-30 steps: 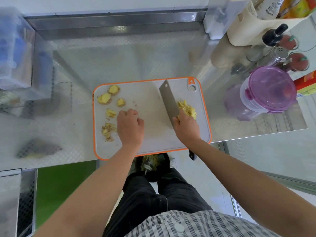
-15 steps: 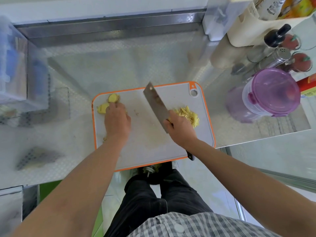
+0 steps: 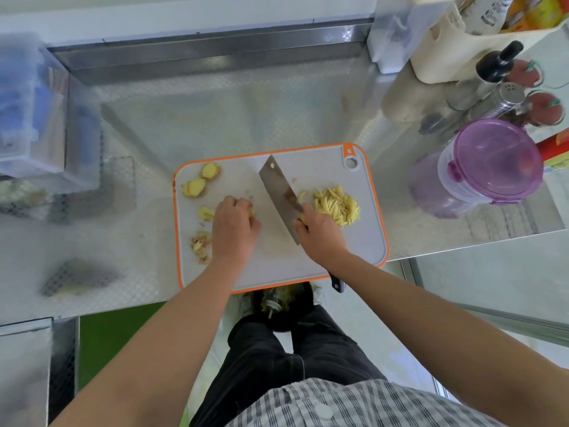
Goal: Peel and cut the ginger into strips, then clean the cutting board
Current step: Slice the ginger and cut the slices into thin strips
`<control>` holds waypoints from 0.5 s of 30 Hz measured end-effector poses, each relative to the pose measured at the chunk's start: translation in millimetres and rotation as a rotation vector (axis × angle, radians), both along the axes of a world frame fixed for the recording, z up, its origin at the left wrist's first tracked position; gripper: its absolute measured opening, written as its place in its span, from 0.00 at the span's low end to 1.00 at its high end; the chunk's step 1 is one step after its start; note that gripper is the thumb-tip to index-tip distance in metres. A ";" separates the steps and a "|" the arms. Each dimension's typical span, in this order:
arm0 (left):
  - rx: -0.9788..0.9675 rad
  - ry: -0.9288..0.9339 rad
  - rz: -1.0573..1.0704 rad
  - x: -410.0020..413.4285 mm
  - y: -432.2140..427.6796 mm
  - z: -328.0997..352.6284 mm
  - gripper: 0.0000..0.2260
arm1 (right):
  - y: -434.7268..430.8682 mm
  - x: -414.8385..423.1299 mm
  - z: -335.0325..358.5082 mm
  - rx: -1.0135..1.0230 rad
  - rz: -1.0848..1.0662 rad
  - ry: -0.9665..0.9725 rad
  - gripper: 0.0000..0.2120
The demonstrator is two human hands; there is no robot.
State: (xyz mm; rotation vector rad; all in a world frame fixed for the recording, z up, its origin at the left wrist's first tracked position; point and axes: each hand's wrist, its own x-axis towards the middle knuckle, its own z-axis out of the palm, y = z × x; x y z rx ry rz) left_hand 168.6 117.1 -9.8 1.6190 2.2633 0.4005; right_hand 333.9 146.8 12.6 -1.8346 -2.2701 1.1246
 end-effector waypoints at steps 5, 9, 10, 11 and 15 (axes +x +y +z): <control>-0.007 -0.015 -0.129 30.7 -11.2 -1.1 0.11 | 0.3 34.1 1.2 0.059 -0.182 -0.106 0.12; -0.020 -0.021 -0.191 42.7 -17.9 -4.3 0.12 | -6.9 39.5 10.2 0.054 -0.170 -0.027 0.11; -0.017 -0.021 -0.203 43.7 -19.9 -5.8 0.13 | -9.8 38.8 11.6 0.052 -0.135 -0.005 0.12; -0.010 -0.025 -0.209 44.0 -22.1 -7.1 0.14 | -12.3 38.0 12.2 0.049 -0.097 -0.002 0.13; 0.026 -0.099 -0.130 40.9 -31.6 -9.1 0.23 | -19.7 35.2 12.8 0.041 -0.004 -0.033 0.13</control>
